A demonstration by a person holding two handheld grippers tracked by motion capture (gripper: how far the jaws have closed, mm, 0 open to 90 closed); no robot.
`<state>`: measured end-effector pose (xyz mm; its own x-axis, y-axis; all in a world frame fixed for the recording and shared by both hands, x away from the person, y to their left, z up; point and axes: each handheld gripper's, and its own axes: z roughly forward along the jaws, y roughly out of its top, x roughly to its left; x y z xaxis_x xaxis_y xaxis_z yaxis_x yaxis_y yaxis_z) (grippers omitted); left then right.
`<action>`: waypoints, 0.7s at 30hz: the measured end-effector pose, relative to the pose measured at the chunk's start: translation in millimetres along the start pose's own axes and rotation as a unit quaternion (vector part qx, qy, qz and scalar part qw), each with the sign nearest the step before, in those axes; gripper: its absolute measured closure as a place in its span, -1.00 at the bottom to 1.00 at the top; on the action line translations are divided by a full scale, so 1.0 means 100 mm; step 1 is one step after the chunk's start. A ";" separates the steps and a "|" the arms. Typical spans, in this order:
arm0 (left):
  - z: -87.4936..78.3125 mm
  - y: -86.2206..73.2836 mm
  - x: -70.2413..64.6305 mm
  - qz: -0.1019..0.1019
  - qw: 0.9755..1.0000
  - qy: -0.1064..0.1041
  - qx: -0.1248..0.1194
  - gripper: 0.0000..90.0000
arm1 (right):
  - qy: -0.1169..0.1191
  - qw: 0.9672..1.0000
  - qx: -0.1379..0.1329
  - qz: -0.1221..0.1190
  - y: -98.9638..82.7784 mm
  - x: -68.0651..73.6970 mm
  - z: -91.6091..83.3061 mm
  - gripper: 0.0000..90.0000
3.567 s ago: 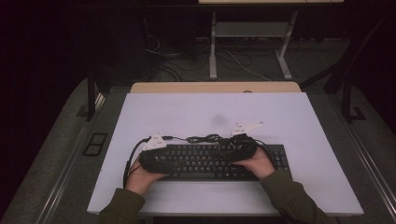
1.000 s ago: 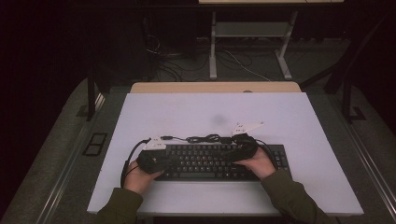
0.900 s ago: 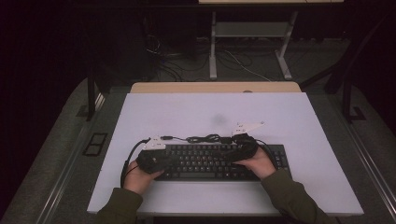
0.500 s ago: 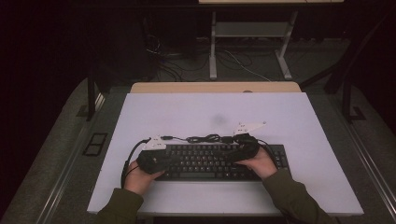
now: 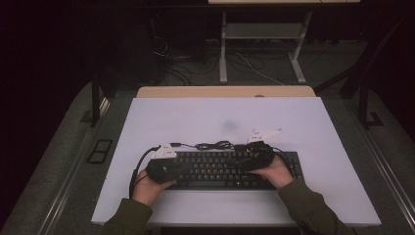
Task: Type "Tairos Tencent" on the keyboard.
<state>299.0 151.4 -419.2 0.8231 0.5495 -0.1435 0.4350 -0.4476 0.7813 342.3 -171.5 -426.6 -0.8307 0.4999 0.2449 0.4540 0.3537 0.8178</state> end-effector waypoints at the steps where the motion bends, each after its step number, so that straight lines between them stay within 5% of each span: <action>1: 0.01 0.01 -0.01 -0.001 1.000 0.001 -0.001 0.83 | 0.002 1.000 0.000 -0.002 0.00 0.00 -0.01 -0.41; 21: 0.18 0.08 -0.06 -0.009 1.000 -0.002 -0.017 -0.05 | 0.022 1.000 0.018 -0.012 -0.12 0.04 -0.26 0.15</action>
<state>303.9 131.3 -423.5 0.8163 0.5551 -0.1598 0.4371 -0.4127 0.7991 325.2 -194.6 -421.7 -0.8545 0.4555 0.2498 0.4450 0.3936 0.8044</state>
